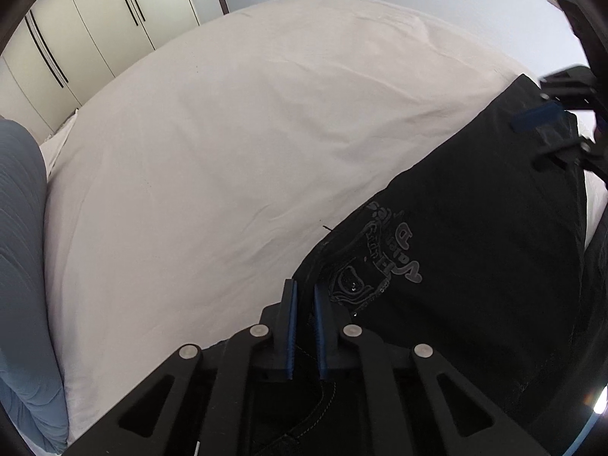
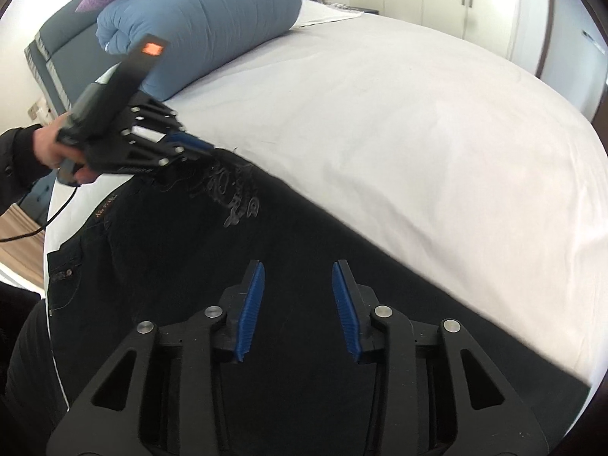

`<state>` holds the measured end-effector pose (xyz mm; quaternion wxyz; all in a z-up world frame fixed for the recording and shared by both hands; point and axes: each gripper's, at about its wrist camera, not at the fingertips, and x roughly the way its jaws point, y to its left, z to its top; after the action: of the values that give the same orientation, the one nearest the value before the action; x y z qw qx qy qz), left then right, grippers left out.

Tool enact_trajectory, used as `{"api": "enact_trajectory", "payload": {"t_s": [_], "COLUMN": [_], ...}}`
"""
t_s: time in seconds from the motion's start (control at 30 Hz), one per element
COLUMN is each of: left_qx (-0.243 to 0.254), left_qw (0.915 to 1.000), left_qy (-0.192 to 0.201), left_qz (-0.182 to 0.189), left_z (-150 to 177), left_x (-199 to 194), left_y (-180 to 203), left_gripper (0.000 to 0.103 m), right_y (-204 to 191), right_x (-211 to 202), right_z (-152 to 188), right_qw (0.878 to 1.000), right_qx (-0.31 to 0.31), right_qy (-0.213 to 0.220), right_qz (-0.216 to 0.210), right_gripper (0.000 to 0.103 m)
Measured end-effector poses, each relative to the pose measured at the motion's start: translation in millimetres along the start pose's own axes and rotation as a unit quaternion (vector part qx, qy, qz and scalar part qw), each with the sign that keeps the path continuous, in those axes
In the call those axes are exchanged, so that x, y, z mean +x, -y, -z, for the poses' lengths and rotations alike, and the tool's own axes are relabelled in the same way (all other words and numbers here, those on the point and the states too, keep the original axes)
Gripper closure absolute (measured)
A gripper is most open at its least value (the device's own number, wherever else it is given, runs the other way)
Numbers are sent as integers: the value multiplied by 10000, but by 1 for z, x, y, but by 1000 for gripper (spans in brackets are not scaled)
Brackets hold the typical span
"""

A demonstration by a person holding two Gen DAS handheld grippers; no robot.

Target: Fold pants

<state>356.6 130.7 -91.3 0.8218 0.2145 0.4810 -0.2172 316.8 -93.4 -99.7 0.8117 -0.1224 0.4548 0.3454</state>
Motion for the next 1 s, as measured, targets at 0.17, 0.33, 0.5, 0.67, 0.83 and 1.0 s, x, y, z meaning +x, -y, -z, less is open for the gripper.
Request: {"api": "enact_trajectory", "payload": {"t_s": [0.17,0.33,0.5,0.67,0.83,1.0], "left_qx": [167,224,197,198,157,86], "left_qw": [9993,9986,9986,9984,9979,9975], "left_qy": [288,407,440,472,569,635], "left_qz": [-193,-239,-213,-224,-279,-290], "left_z": [1,9,18,20,22,30], "left_x": [0,-4,-9,-10,-17,-30], "left_y": [12,31,32,34,37,41], "left_gripper": [95,95,95,95,95,96], "right_y": [-8,-23,-23,-21,-23,-27], "right_x": [27,49,74,82,69,58], "right_z": [-33,-54,-67,-74,-75,-67], "right_qw": [9971,9895,9840,9820,9870,9933], "right_qx": [-701,-1277,-1452,-1457,-1137,-524], "right_qy": [-311,-675,-1032,-1193,-1135,-1026], "right_qz": [25,9,95,124,62,-36], "right_gripper": [68,68,76,96,100,101]}}
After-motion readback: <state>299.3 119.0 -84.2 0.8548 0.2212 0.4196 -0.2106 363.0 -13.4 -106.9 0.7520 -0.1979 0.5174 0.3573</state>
